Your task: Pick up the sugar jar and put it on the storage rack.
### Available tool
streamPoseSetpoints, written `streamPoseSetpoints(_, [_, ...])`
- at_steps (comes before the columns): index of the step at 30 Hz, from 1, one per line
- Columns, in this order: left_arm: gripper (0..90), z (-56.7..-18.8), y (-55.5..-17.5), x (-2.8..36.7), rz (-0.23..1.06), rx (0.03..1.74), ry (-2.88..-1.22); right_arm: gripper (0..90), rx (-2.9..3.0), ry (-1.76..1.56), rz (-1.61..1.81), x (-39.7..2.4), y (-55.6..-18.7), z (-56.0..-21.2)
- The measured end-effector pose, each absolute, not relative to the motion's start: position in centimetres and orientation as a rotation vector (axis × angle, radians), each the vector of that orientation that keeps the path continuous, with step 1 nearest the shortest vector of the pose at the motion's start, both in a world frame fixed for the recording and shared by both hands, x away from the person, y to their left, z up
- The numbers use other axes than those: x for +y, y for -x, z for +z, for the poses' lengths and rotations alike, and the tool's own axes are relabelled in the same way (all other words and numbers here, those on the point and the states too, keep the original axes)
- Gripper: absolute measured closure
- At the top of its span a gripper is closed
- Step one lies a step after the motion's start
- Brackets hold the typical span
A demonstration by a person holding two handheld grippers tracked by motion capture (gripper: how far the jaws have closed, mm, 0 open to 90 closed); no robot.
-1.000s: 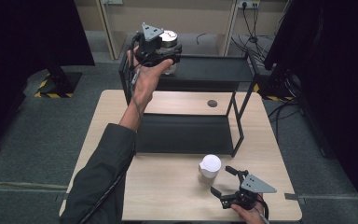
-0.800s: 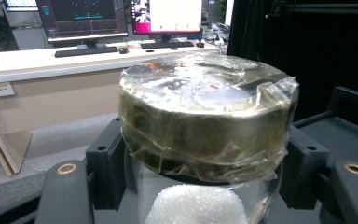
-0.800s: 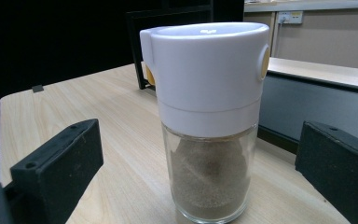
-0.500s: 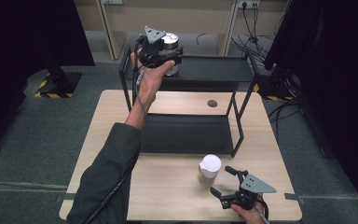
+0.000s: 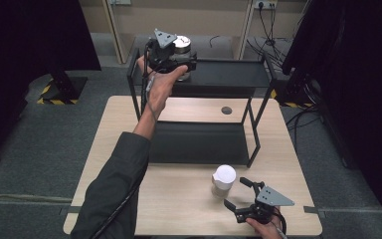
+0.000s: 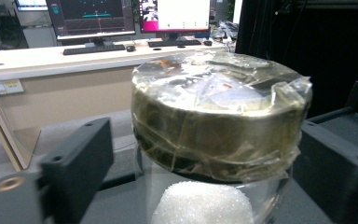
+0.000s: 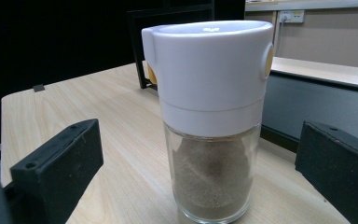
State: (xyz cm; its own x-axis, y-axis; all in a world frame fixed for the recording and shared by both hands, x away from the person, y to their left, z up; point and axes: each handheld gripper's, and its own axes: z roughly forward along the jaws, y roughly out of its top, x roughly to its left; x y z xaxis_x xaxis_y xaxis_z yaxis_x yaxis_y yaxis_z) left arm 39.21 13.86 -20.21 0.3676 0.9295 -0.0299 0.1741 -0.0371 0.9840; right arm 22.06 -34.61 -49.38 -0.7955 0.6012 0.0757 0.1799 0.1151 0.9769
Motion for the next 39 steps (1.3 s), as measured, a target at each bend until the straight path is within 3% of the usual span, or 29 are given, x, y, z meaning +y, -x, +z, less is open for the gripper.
streamPoseSetpoints(3, [0.1, -20.0, -39.0, 13.5, 0.844, 1.065, -1.508, 1.2, 2.061, -0.765, 1.726, -34.6, -22.1, -49.4])
streamPoseSetpoints(39, [0.0, -20.9, -34.7, 15.0, 0.791, 1.020, -1.531, 1.1, 2.066, -0.761, 1.722, -34.5, -22.1, -49.4])
